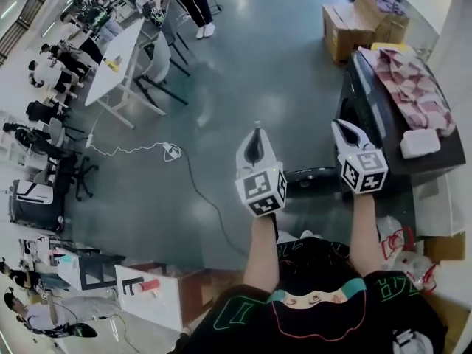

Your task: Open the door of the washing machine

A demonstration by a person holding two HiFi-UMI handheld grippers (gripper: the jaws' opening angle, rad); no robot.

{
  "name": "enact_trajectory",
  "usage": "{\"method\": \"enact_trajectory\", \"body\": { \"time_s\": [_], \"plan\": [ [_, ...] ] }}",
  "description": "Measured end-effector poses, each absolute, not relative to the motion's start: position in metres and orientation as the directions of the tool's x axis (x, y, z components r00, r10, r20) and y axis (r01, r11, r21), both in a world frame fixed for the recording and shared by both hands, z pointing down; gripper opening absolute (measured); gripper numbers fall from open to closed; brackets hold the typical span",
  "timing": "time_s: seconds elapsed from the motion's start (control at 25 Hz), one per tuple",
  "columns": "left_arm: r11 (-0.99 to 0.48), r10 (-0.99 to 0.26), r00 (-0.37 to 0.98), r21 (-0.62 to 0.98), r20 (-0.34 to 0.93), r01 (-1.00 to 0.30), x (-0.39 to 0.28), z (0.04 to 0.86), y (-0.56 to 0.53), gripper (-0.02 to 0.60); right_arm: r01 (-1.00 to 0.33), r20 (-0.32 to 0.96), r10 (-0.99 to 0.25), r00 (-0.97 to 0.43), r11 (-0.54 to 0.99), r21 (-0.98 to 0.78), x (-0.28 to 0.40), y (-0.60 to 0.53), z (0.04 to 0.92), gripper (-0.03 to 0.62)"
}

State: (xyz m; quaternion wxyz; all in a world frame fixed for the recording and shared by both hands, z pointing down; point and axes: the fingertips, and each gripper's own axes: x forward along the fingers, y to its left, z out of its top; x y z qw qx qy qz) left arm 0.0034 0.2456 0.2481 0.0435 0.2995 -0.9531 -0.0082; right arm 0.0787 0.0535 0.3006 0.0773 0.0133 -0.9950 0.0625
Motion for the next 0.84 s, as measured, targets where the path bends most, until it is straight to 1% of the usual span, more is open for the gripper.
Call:
{"method": "enact_trajectory", "body": {
  "time_s": [0.24, 0.48, 0.84],
  "plan": [
    [0.825, -0.562, -0.827, -0.044, 0.023, -0.563, 0.011, 0.223, 0.249, 0.011, -0.08, 0.081, -0.075, -0.994, 0.995, -0.062, 0.095, 0.047, 0.264, 0.003],
    [0.811, -0.584, -0.812, -0.062, -0.018, -0.582, 0.018, 0.212, 0.242, 0.011, -0.114, 0.05, -0.113, -0.992, 0.993, -0.013, 0.106, 0.045, 0.246, 0.003],
    [0.808, -0.588, -0.809, -0.051, -0.01, -0.587, 0.026, 0.227, 0.234, 0.011, -0.115, 0.079, -0.116, -0.99, 0.993, 0.022, 0.122, 0.043, 0.249, 0.003]
  ]
}}
